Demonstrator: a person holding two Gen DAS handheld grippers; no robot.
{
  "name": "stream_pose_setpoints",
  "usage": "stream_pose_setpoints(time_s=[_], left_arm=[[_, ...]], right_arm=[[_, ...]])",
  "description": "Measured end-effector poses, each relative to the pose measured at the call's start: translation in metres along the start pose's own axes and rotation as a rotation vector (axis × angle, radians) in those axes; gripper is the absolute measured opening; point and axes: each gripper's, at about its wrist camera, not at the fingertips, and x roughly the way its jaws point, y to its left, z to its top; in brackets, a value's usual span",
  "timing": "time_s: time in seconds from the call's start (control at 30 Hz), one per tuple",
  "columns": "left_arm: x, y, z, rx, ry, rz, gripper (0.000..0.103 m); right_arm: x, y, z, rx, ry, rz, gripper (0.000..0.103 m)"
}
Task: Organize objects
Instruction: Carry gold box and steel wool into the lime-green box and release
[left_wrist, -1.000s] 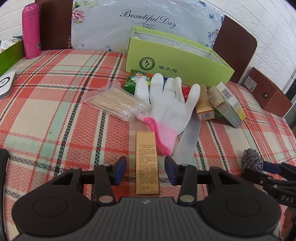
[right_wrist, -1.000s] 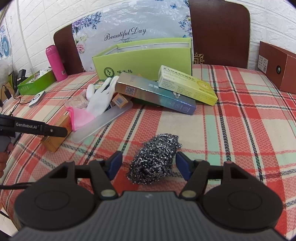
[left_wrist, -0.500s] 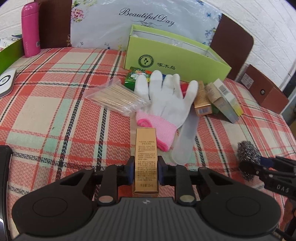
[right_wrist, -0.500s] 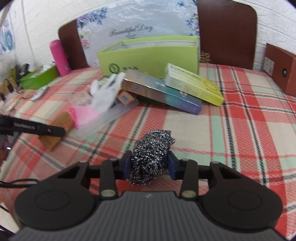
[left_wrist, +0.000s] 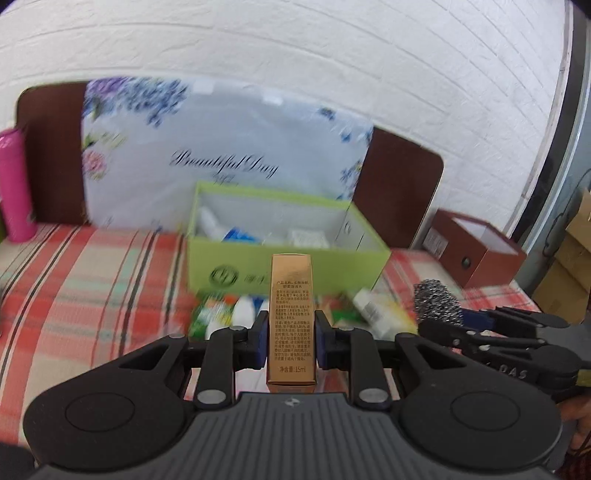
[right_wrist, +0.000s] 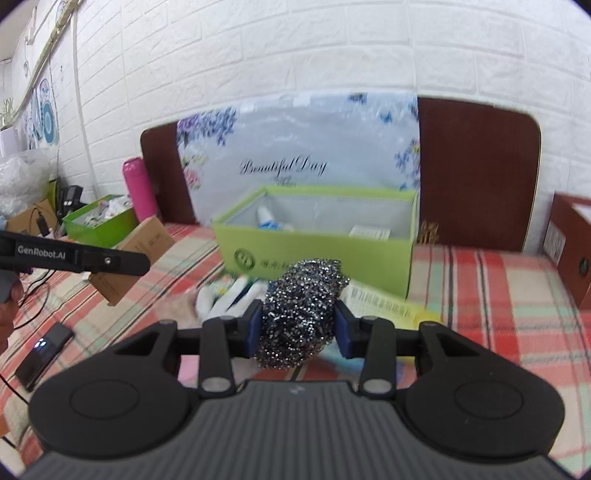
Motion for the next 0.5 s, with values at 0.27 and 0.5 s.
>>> stream_pose_setpoints(time_s=[0.27, 0.5], left_arm=[[0.069, -0.017, 0.059, -0.032, -0.036, -0.019, 0.025], [0.137, -0.004, 0.087, -0.055, -0.008, 0.046, 0.025]], right_arm=[[0.048, -0.032, 0.049, -0.008, -0.071, -0.079, 0.039], [0.113, -0.061, 0.07, -0.008, -0.055, -0.089, 0.039]])
